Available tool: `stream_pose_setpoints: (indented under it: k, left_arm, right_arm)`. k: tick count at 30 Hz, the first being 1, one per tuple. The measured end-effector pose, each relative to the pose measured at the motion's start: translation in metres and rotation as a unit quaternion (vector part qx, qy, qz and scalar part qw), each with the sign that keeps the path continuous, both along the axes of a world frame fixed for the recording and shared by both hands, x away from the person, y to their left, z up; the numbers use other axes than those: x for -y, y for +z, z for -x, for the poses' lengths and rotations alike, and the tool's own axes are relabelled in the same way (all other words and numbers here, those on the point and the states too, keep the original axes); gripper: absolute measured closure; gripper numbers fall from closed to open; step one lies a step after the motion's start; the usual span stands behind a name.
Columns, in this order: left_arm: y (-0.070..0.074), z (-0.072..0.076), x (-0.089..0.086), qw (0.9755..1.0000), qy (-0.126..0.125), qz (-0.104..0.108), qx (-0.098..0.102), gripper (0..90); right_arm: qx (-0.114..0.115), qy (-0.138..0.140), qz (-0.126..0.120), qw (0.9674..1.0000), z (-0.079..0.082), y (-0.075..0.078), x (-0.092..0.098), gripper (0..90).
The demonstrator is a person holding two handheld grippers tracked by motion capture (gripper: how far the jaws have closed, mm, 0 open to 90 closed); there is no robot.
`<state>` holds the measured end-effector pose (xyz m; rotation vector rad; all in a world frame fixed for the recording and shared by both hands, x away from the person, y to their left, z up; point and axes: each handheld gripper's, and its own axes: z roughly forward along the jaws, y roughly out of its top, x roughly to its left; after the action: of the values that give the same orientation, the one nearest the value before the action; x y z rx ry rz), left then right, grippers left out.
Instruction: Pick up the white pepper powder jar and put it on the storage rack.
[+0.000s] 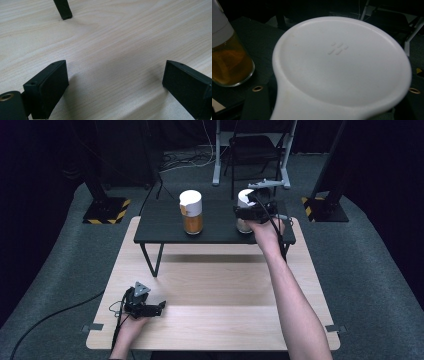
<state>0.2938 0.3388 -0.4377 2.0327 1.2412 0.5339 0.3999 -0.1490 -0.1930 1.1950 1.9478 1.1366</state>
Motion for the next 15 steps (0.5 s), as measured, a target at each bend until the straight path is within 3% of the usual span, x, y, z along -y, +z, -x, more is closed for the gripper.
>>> stream_pose_setpoints:
  k: [12,15]
  left_arm:
    - [0.0000,0.0000,0.0000,1.0000,0.000,0.000,0.000,6.0]
    - [0.0000,0.0000,0.0000,1.0000,0.000,0.000,0.000,6.0]
  right_arm:
    - [-0.005,0.000,-0.007,1.0000,-0.0043,-0.0011,0.0009,29.2]
    - [-0.004,0.002,-0.017,0.9998,-0.0037,0.0005,0.0057,25.6]
